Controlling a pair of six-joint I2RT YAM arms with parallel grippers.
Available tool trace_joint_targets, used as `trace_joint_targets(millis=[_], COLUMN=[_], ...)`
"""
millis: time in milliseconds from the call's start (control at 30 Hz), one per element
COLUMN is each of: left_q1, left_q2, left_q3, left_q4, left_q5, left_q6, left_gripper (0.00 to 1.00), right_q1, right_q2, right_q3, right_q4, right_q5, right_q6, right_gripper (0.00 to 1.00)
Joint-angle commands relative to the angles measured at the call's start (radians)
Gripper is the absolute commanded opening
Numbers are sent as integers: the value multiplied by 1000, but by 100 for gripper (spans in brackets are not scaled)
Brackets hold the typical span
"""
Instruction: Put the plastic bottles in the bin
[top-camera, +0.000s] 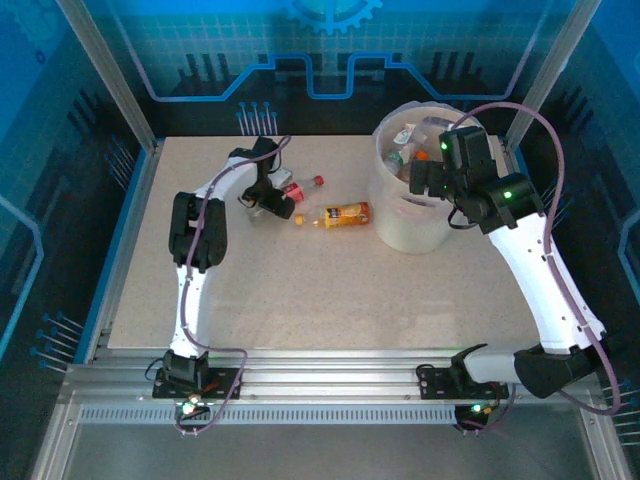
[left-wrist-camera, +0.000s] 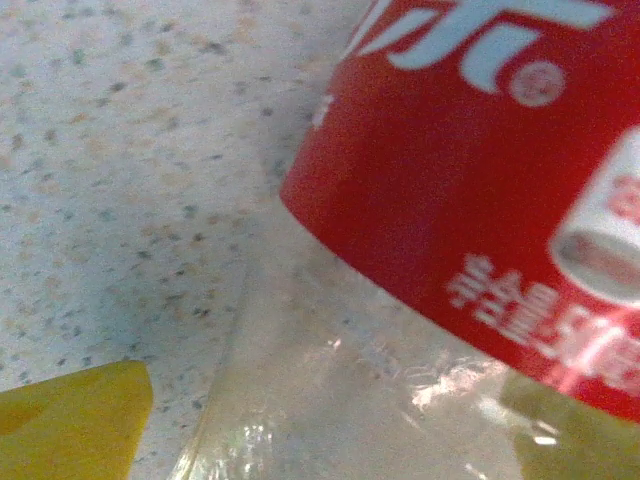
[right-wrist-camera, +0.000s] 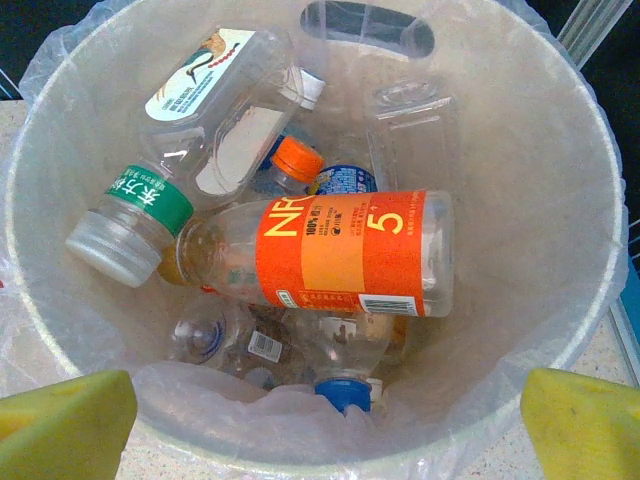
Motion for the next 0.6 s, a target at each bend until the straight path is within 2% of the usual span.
trace_joint_targets(millis=[0,167,367,567], left_q1=[26,28,29,29], left_q2=[6,7,-14,-97], left_q3=[10,1,-10,-53], left_q4=[-32,-29,-13,44], left_q5=[-1,8,28,42], left_q6=[-10,-16,-39,-76], left_gripper=[86,73,49,45], right_q1=[11,11,11,11], right_q2=[3,10,19,16], right_q3=[-9,-10,-12,-21], right_q4=[12,17,22,46], right_q5=[-11,-20,-41,-91], right_q6=[20,21,24,25], right_gripper=[100,100,100,100])
